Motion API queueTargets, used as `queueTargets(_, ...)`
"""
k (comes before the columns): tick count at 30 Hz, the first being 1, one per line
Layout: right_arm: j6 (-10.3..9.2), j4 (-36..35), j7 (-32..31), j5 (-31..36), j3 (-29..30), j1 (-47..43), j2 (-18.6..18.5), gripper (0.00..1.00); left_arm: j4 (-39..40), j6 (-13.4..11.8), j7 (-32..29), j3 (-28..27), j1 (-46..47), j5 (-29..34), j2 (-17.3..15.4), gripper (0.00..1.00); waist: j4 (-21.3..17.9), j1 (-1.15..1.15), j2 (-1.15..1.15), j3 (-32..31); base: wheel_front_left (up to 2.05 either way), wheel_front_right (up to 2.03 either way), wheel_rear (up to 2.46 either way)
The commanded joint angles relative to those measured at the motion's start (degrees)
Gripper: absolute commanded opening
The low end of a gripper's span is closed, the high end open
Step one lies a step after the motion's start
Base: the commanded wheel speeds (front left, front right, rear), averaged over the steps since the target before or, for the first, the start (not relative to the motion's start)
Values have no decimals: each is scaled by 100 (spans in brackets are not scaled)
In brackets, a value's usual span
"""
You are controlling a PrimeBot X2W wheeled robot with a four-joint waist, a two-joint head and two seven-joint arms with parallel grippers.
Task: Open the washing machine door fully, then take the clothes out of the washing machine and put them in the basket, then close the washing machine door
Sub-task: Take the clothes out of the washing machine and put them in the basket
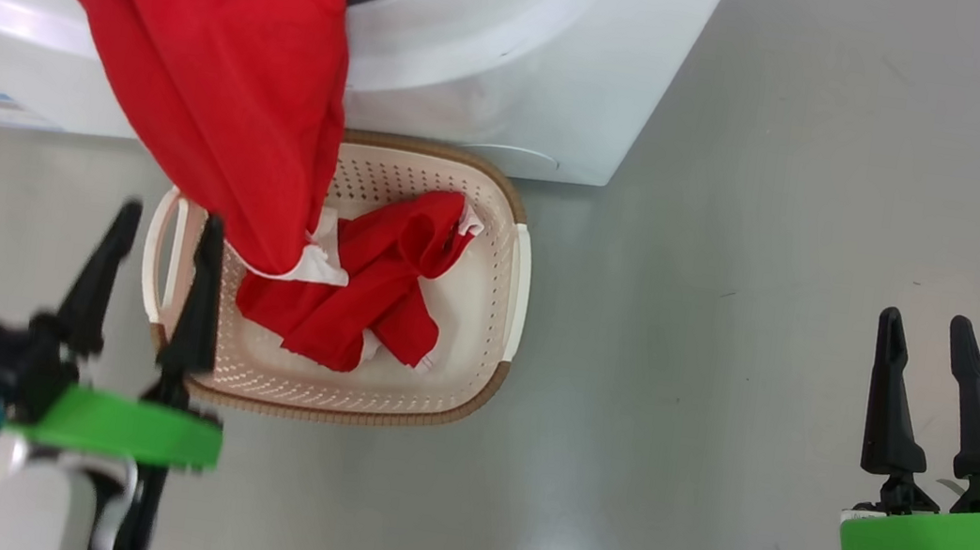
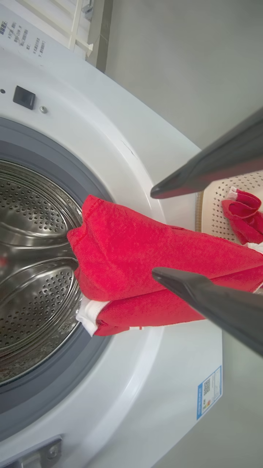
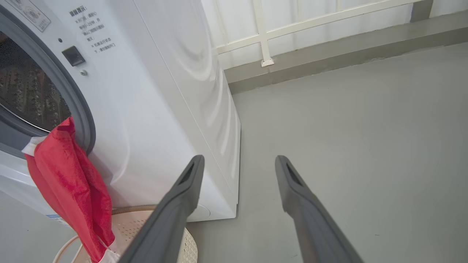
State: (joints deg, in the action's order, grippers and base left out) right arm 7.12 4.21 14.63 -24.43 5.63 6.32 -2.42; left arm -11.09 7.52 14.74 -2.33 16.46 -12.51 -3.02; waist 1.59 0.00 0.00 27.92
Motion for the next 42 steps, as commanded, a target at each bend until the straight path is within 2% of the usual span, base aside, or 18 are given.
queueTargets(1, 36, -152, 37, 25, -81, -88, -45, 100, 71, -3, 26, -126, 256, -90, -193, 100, 49, 0, 0, 44, 0, 0, 0)
queueTargets(7, 36, -148, 37, 25, -120, 9, -45, 100, -597, -3, 26, 162, 1482, -253, -505, 100, 65, 0, 0, 177, 0, 0, 0)
queueTargets(11, 36, -143, 37, 17, -166, 127, -45, 100, -1421, -3, -12, 418, 2453, -319, -667, 100, 32, 0, 0, 262, 0, 0, 0)
queueTargets(15, 36, -156, 37, -4, -171, 185, -45, 100, -2218, -3, -176, 668, 3420, -345, -725, 100, 33, 0, 0, 353, 0, 0, 0)
queueTargets(16, 36, -154, 37, -22, -166, 204, -45, 100, -2669, -3, -341, 801, 3859, -399, -702, 100, 36, 0, 0, 430, 0, 0, 0)
queueTargets(22, 36, -142, 37, -84, -251, 350, -45, 100, -3920, -3, -697, 1035, 4955, -436, -696, 100, -75, 0, 0, 602, 0, 0, 0)
queueTargets(31, 36, -132, 37, -229, -379, 464, -45, 100, -5386, -8, -959, 1346, 5915, -200, -975, 100, -378, 0, 0, 764, 0, 0, 0)
queueTargets(41, 36, -136, 37, -316, -412, 503, -45, 100, -5990, -5, -852, 1589, 6216, -136, -1063, 100, -507, 0, 0, 860, 0, 0, 0)
queueTargets(42, 36, -137, 37, -320, -410, 510, -45, 100, -6022, -5, -847, 1610, 6230, -136, -1065, 85, -510, 0, 0, 864, 0, 0, 0)
